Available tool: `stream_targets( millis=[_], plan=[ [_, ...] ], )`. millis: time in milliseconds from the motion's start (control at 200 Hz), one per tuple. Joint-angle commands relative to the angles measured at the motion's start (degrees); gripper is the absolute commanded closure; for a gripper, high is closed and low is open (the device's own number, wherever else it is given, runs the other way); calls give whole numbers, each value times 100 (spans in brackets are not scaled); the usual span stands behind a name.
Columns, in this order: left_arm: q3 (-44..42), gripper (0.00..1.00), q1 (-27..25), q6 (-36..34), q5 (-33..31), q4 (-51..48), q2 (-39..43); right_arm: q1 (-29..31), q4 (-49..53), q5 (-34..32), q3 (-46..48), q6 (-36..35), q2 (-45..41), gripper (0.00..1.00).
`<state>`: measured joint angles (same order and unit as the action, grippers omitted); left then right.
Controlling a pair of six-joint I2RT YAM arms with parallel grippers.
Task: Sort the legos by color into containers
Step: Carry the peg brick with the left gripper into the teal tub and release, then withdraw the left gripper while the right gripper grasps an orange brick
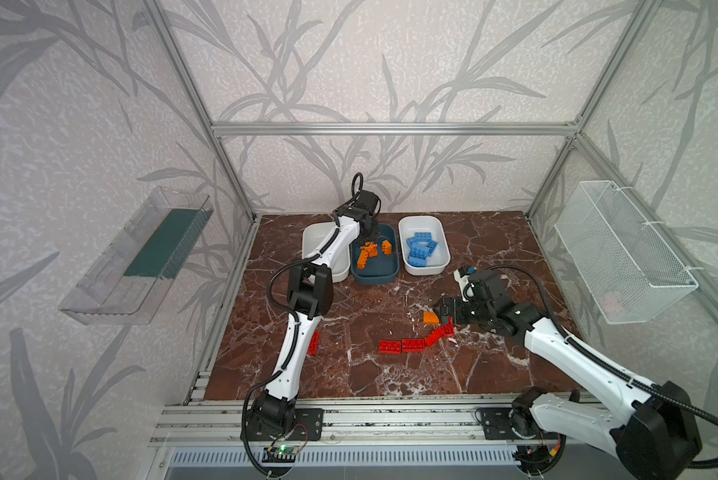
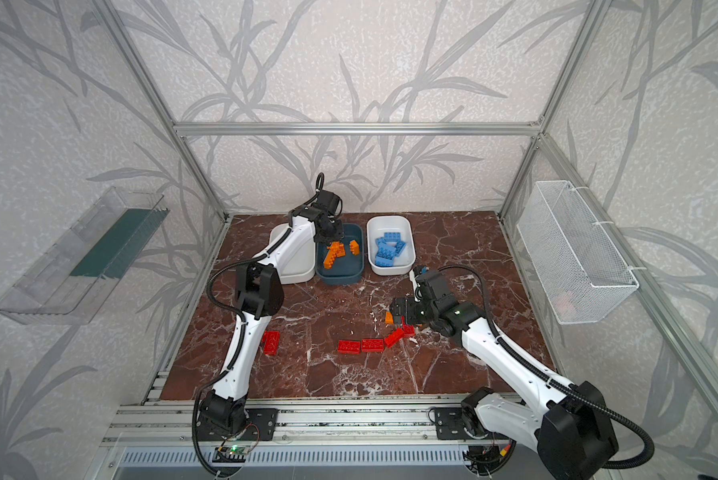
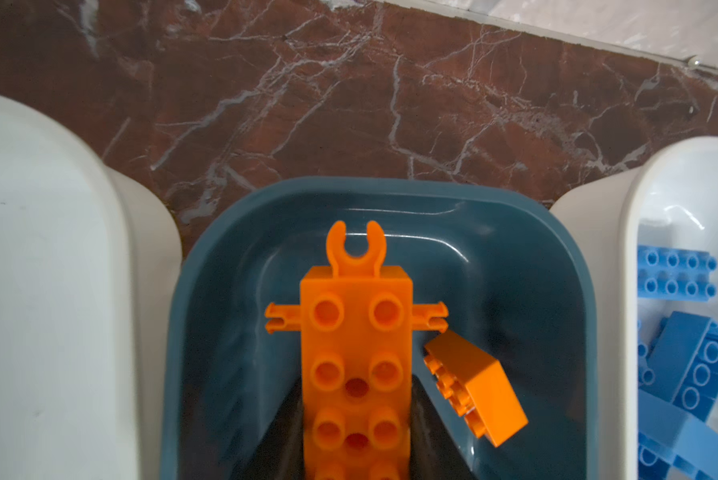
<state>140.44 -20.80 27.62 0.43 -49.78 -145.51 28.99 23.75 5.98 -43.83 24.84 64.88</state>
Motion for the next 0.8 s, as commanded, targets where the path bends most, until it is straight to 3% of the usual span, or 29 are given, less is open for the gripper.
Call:
stream_targets(
  millis=[0, 70, 220, 540, 670, 795],
  plan=[
    [242, 39, 22, 120, 417, -234, -40, -58, -72, 49, -217, -102, 114, 1],
    [195, 23, -9, 189, 357, -260, 76, -66, -9, -123, -252, -64, 181, 1],
    [-868, 8, -211, 85, -21, 219, 1060, -62, 294, -483, -363, 3, 507, 1],
    [-4878, 7, -744, 303, -744, 1752, 4028, 103, -3, -136, -230, 110, 771, 3],
    [-6518, 7, -904, 616, -1008, 2247, 5073, 175, 59, -411, -257, 132, 1024, 6],
    [-7704, 8, -1088, 902, -1162, 2478, 5915, 140, 302, -1070, -246, 229, 1097, 10]
  ],
)
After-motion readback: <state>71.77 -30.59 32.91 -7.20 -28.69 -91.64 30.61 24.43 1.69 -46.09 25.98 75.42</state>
